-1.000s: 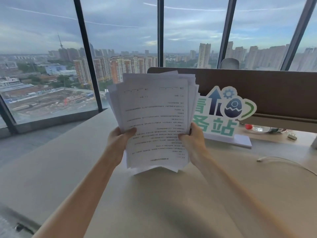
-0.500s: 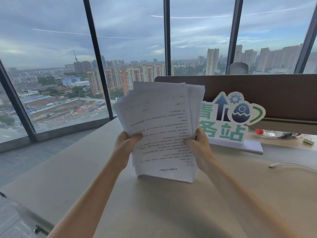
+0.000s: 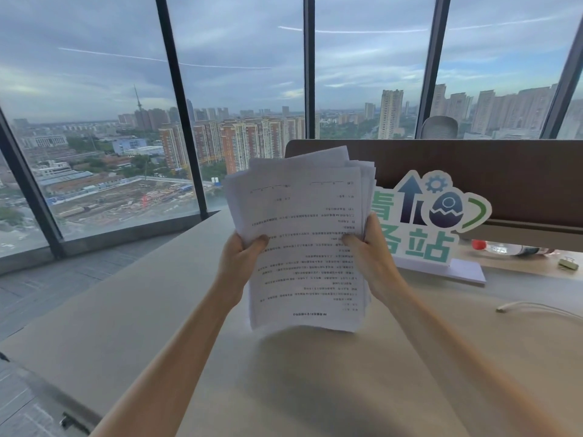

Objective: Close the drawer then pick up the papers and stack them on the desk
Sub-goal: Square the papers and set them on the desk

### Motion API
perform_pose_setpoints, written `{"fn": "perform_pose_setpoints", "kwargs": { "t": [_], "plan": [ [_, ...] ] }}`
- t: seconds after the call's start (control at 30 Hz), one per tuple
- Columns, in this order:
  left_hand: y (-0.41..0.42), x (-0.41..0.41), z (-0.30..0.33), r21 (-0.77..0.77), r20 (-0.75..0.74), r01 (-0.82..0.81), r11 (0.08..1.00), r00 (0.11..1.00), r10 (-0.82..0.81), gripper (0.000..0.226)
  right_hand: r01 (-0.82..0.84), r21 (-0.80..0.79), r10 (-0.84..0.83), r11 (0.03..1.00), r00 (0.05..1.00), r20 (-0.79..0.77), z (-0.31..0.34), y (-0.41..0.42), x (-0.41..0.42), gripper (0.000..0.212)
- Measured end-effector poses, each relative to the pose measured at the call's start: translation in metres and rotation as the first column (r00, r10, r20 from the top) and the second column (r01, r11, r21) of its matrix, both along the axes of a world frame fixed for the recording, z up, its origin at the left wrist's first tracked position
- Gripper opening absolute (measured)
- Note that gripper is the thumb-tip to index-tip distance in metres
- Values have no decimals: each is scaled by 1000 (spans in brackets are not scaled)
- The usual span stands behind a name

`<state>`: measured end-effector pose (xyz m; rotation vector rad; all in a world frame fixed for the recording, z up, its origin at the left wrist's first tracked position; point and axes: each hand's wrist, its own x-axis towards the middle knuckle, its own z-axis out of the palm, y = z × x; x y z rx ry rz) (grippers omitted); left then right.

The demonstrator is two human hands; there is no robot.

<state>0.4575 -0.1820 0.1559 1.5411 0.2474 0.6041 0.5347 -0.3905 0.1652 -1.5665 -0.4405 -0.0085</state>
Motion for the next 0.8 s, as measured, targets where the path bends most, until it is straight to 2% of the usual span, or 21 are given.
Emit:
{"fn": "perform_pose_setpoints", "kwargs": {
  "t": [0.23, 0.33, 0.57, 0.8],
  "plan": [
    [2, -9, 11, 14, 118, 30, 999, 993, -31, 39, -23, 47, 19, 999, 997, 74, 7, -8, 0, 32],
    [-2, -11, 7, 23, 91, 63, 998, 994, -65, 37, 1, 46, -5, 999, 996, 89, -3, -9, -1, 31],
    [-10, -5, -14, 9, -16, 61, 998, 998, -61, 33, 12, 64, -12, 998, 1000, -1, -33, -11, -3, 33],
    [-14, 1, -10, -64, 33, 37, 997, 999, -35, 34, 59, 94, -62, 994, 998, 31, -32, -4, -4, 28]
  ]
}}
